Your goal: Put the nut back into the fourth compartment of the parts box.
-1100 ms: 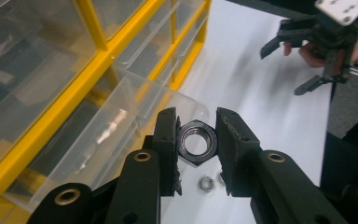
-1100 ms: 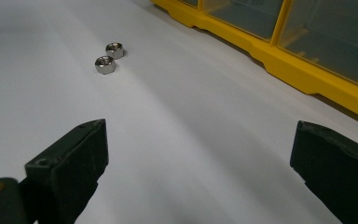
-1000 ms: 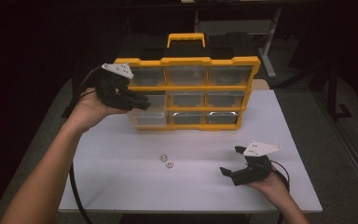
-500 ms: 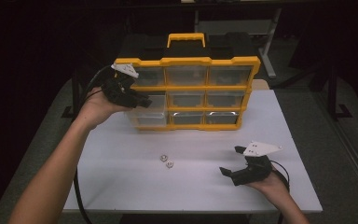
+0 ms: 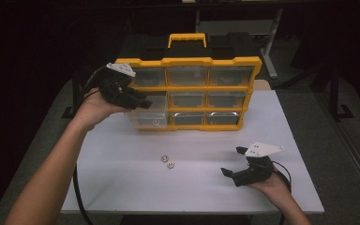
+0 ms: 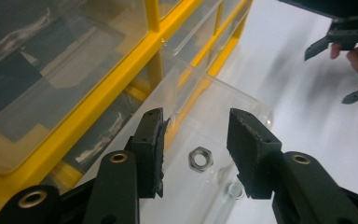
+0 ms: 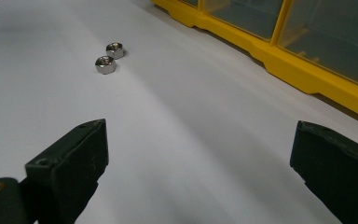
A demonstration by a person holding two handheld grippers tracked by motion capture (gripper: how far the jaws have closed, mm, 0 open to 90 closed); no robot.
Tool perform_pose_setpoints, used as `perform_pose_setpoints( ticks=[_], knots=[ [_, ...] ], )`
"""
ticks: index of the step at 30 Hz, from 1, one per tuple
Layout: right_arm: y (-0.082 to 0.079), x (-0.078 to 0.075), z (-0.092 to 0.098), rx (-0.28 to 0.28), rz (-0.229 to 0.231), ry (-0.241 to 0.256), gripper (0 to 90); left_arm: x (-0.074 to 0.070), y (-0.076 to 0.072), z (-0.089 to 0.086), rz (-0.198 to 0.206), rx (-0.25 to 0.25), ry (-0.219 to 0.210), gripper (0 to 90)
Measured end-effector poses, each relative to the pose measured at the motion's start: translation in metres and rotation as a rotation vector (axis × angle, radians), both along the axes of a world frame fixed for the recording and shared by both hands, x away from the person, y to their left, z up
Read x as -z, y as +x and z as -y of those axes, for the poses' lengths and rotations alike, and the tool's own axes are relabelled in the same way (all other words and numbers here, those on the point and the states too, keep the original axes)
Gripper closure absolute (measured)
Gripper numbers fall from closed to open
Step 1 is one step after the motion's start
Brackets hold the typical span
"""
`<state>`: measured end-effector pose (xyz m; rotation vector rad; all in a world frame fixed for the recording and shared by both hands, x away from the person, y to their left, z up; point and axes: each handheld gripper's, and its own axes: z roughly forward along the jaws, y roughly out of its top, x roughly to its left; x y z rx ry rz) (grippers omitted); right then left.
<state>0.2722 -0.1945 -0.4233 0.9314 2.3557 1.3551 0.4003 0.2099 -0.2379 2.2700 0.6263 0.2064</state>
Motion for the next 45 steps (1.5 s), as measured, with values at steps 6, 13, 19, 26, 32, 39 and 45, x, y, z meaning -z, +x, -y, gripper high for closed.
perform_pose_setpoints(
  ticks=[6,13,19,26,32,39,45],
  knots=[
    [0.000,0.000,-0.001,0.000,0.002,0.000,3.5,-0.005,-0.013,-0.004,-0.004,0.026,-0.016,54.0],
    [0.000,0.000,-0.001,-0.001,0.005,0.000,3.5,-0.001,-0.029,-0.007,-0.012,0.059,-0.029,51.6],
    [0.000,0.000,-0.001,0.000,0.005,-0.001,3.5,0.004,-0.042,-0.007,-0.020,0.076,-0.032,47.6],
    [0.000,0.000,-0.001,0.000,0.005,-0.001,3.5,0.016,-0.056,-0.008,-0.019,0.086,-0.042,42.5],
    [0.000,0.000,-0.001,0.000,0.004,0.001,3.5,0.026,-0.066,-0.008,-0.010,0.090,-0.029,37.0],
    [0.000,0.000,-0.001,0.001,0.003,0.000,3.5,0.040,-0.076,-0.006,-0.011,0.092,-0.031,31.3],
    [0.000,0.000,-0.001,-0.001,0.003,-0.001,3.5,0.058,-0.082,-0.003,-0.010,0.086,-0.023,25.5]
  ],
)
